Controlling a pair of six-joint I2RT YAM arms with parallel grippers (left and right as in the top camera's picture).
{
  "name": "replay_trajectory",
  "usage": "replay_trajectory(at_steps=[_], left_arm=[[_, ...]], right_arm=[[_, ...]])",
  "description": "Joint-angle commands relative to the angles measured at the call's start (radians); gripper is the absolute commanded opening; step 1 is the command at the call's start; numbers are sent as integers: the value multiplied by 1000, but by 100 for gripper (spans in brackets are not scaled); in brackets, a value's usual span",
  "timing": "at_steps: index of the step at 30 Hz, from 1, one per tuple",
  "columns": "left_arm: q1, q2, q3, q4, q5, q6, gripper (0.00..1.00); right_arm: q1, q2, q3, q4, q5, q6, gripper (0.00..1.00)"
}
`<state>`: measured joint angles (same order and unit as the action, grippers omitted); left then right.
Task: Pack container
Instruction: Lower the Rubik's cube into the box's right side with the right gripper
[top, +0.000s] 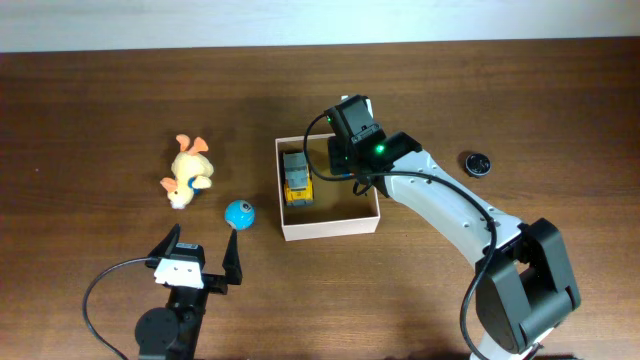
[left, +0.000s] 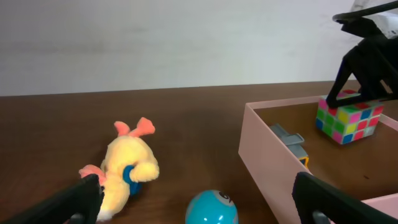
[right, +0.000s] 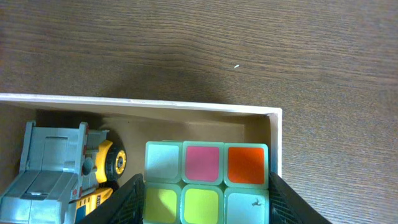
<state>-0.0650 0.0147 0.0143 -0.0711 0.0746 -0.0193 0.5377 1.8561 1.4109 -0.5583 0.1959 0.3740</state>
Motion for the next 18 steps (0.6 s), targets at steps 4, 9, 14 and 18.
replay_trajectory(at_steps=[4, 9, 14, 18], left_arm=[[5, -10, -5, -1, 8, 16, 99], [5, -10, -5, -1, 8, 16, 99], [5, -10, -5, -1, 8, 16, 99], [5, -10, -5, -1, 8, 16, 99]], right_arm=[[5, 4, 19, 6, 26, 13, 61], [5, 4, 19, 7, 26, 13, 62], [10, 3, 21, 11, -12, -13, 62], [23, 2, 22, 10, -109, -58, 58]])
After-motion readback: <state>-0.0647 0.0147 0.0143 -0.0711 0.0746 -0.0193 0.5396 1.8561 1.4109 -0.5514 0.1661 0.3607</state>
